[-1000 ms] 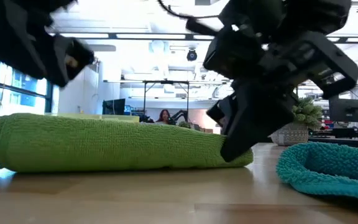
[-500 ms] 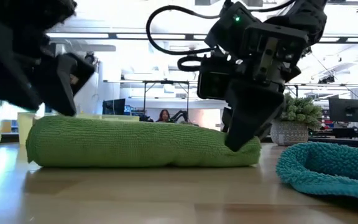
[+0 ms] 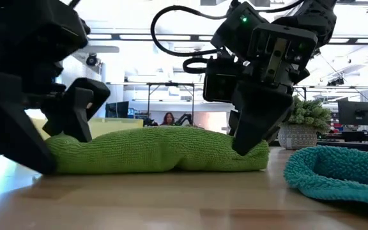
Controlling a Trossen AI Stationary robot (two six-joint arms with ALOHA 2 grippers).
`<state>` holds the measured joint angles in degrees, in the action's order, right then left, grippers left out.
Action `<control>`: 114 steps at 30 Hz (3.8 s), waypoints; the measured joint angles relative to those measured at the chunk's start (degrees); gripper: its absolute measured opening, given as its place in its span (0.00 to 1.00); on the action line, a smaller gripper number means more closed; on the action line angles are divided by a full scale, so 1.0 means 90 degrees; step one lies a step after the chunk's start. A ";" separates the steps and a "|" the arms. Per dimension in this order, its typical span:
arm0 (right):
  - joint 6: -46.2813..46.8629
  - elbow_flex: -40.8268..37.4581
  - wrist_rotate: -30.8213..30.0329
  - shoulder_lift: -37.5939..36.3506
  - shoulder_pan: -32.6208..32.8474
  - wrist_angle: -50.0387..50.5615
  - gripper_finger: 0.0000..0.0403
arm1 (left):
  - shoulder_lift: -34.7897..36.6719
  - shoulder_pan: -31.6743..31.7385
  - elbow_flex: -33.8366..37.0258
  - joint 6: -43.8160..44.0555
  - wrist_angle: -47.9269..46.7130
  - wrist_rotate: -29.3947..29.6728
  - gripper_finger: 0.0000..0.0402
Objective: Roll microfiber towels into tight, uniform cylinder then place into a basket
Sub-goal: Roll the green microfiber towel
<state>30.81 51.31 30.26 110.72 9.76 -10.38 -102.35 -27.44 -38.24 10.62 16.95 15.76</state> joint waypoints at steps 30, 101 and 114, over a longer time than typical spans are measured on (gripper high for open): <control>-0.4771 -0.0007 -0.4528 -0.1248 0.1750 0.0878 0.21 | 0.0058 0.0956 0.0317 0.5798 0.0275 -0.2545 0.05; -0.4305 0.0415 -0.5141 -0.0173 0.1464 0.0901 0.45 | 0.0058 0.0959 0.0333 0.5251 0.0314 -0.2540 0.06; -0.3531 0.0447 -0.5041 0.0027 0.1418 0.1073 0.21 | 0.0120 0.0957 0.0350 0.5086 0.0313 -0.2357 0.09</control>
<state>-0.97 55.33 -15.11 110.96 22.52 -0.72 -101.27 -18.83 -35.09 56.40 19.76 -5.45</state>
